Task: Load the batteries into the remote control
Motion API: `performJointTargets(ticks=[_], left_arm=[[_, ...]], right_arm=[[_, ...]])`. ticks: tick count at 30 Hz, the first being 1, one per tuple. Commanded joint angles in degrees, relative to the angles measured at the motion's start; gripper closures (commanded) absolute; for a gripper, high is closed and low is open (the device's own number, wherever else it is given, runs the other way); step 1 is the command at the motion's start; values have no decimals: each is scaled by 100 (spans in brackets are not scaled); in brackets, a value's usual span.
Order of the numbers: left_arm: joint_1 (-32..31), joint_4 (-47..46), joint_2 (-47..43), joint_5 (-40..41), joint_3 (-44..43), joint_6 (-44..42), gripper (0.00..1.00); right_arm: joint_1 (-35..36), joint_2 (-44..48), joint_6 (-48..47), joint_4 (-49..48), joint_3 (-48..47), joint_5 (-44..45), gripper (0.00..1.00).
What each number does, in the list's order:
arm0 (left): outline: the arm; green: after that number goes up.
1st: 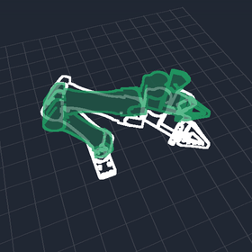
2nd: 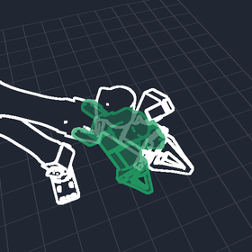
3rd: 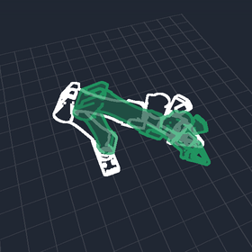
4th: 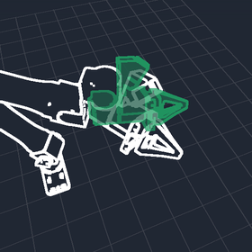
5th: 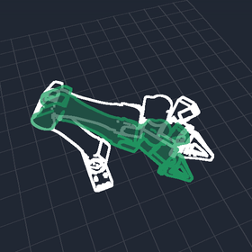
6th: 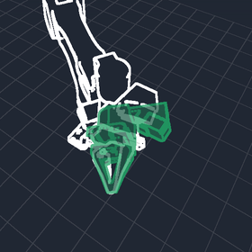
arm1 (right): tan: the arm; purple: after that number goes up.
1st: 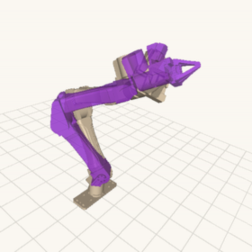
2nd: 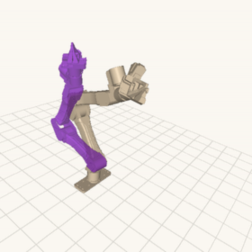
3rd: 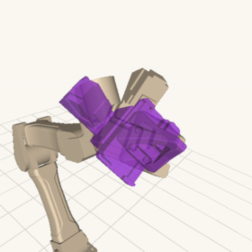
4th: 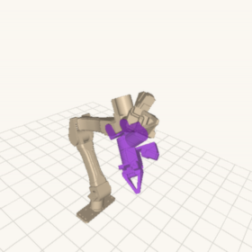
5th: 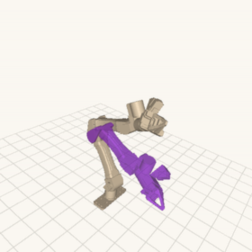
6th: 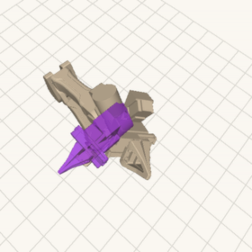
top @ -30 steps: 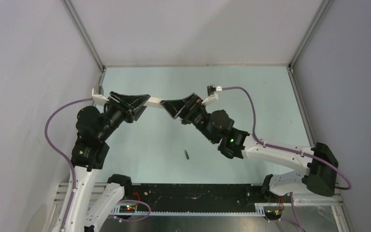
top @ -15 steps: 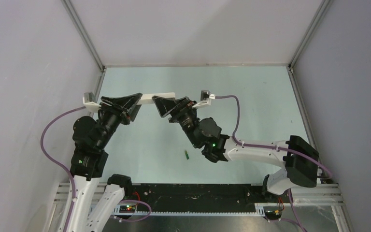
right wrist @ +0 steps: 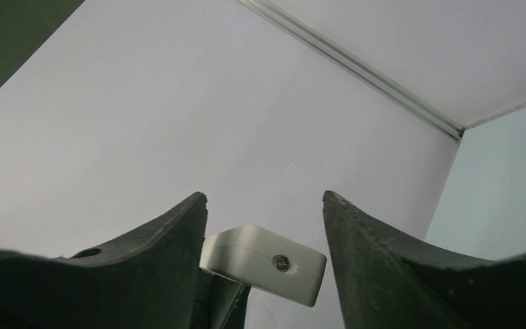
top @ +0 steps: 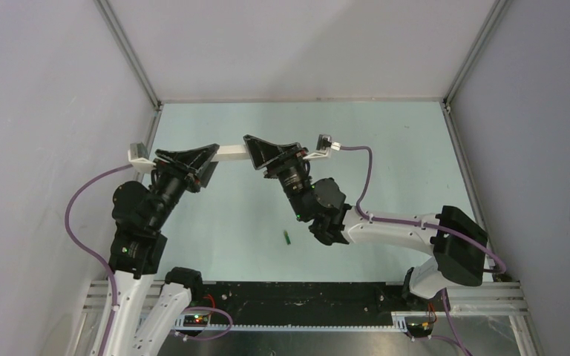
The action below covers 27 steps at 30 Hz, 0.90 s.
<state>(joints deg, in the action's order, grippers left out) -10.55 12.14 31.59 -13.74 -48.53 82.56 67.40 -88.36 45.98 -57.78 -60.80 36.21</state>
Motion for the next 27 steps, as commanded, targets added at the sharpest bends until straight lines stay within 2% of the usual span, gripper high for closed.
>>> performJointTargets(ticks=[1,7,10,14,18,22,27], left_arm=[[-31,-299,-44,-49,18,109,100],[-35,-328,-22,-63,36,115,100],[-35,-347,-15,-119,47,135,92],[-36,-347,15,-207,109,145,59],[-35,-348,61,-348,181,221,33],[-37,-352,83,-478,279,307,18],[-33,-357,112,-565,388,344,11]], right_arm=[[-19,-17,122,-30,-288,78,39],[-18,-17,293,340,-387,101,58],[-46,-12,317,353,-386,87,67],[-165,27,540,646,-443,-105,78],[-273,92,636,990,-454,-237,83],[-365,156,608,1211,-455,-254,85],[-487,185,659,1373,-459,-264,85]])
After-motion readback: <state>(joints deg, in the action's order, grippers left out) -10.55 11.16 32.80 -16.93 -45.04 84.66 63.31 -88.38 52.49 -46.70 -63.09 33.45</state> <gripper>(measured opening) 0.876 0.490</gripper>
